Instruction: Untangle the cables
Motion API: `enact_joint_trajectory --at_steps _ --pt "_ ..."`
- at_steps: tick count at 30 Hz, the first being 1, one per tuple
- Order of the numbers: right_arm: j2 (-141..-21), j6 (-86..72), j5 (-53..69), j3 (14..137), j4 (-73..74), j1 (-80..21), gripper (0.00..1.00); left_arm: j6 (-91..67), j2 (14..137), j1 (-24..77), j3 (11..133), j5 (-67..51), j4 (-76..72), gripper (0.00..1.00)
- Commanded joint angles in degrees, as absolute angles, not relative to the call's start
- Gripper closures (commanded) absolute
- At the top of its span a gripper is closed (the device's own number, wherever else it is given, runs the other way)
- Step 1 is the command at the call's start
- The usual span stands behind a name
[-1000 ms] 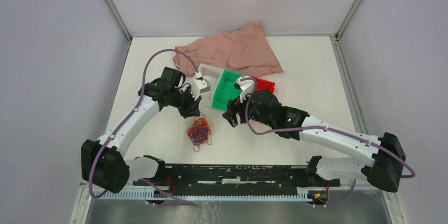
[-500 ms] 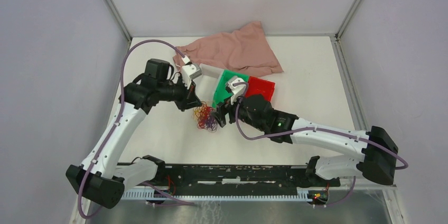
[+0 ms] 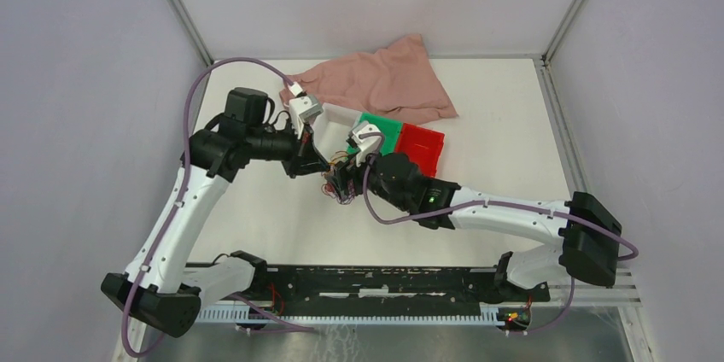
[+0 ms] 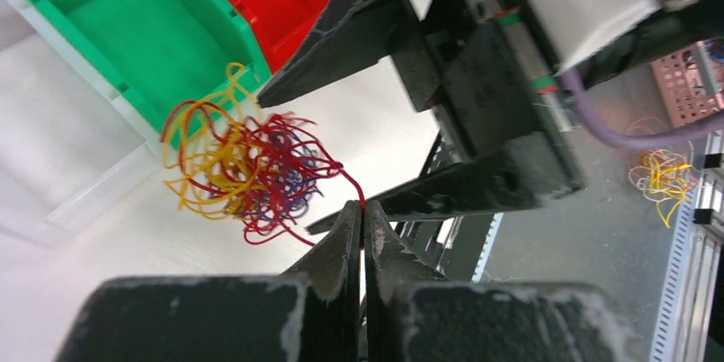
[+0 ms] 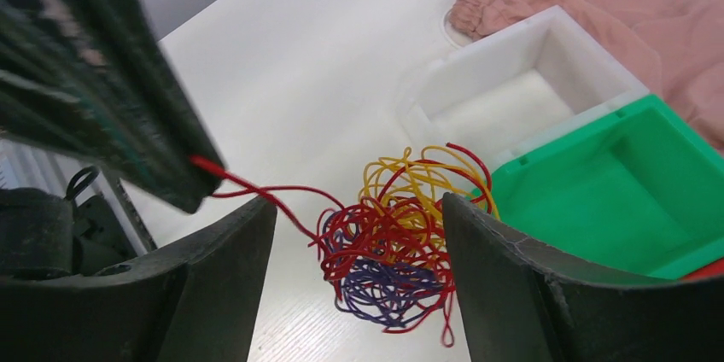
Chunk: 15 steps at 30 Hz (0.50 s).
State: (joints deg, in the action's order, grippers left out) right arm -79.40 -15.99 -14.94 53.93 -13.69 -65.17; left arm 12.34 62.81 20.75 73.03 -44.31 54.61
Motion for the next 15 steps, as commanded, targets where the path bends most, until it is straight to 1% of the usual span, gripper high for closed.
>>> enact_joint_trajectory --at_steps 1,4,6,15 --pt "-79.92 -13.71 -21.70 56.83 -18.41 -65.39 0.23 10.28 61.03 20.96 78.63 -51.58 57.84 0.97" --pt "-79.42 -13.03 -25.79 56.53 -19.30 -65.39 0.24 10.73 60.91 21.01 80.81 -53.07 60.08 0.97" --pt "-79.08 -12.45 -26.41 56.60 -19.82 -65.39 0.25 10.75 60.92 21.08 81.92 -53.62 60.92 0.97" --pt "-80.65 -14.88 -21.41 58.31 -19.75 -65.39 0.25 9.98 61.32 21.08 85.17 -54.66 60.93 0.97"
